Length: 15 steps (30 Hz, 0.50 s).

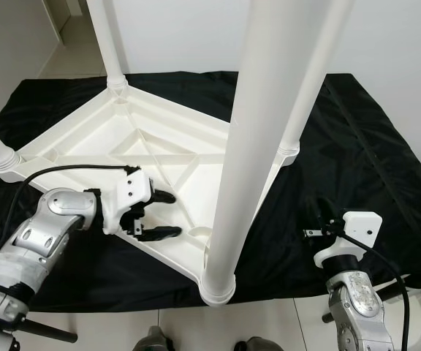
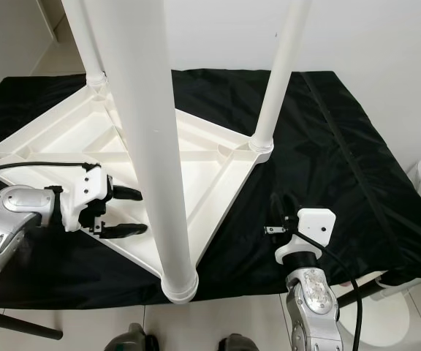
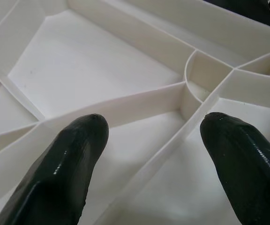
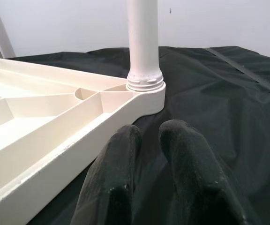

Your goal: Building children table

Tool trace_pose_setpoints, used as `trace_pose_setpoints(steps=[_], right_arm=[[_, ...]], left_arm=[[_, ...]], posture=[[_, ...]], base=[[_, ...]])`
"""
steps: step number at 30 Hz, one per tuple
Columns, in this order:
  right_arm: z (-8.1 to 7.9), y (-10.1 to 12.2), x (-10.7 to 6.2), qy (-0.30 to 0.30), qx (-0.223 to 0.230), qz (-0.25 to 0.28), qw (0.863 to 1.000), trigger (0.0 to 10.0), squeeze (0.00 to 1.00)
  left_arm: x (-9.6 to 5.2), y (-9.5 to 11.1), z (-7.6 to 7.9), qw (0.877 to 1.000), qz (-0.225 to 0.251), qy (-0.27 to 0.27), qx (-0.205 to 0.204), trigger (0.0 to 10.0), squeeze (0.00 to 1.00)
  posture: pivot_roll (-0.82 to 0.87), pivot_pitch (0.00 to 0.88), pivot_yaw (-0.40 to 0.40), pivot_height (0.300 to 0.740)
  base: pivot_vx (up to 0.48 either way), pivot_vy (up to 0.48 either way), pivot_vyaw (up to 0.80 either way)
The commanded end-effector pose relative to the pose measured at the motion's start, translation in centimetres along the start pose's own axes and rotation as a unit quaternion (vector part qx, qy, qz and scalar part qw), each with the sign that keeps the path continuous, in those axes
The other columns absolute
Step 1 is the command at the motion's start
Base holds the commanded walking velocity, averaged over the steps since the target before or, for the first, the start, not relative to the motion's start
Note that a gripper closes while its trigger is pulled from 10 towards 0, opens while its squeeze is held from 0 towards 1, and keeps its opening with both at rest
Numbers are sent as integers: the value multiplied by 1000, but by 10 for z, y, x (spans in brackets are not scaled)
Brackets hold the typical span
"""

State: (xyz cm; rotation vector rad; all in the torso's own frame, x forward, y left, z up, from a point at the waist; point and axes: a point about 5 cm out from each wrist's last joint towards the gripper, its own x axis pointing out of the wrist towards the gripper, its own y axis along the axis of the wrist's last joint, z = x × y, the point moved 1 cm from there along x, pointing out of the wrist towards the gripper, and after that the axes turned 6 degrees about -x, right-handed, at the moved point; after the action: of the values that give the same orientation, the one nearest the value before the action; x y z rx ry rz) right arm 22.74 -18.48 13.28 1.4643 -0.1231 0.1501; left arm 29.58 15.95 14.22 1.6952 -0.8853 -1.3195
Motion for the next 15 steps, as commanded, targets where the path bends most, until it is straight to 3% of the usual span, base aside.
trace_pose_setpoints(steps=[1,9,15], right_arm=[[2,-1,-3,-1,1,-6,1000,10000,0],[9,-1,-4,-13,-7,-8,1000,10000,0],[13,1,-3,-11,-14,-9,1000,10000,0]], left_arm=[[-2,-3,5,999,-19,-46,8,10000,0],[3,-5,6,998,-32,-46,18,10000,0],[18,-16,-4,994,-84,-22,67,10000,0]], posture=[[2,29,35,740],[-4,34,39,740],[-9,38,38,740]], base=[[0,0,0],[0,0,0],[0,0,0]])
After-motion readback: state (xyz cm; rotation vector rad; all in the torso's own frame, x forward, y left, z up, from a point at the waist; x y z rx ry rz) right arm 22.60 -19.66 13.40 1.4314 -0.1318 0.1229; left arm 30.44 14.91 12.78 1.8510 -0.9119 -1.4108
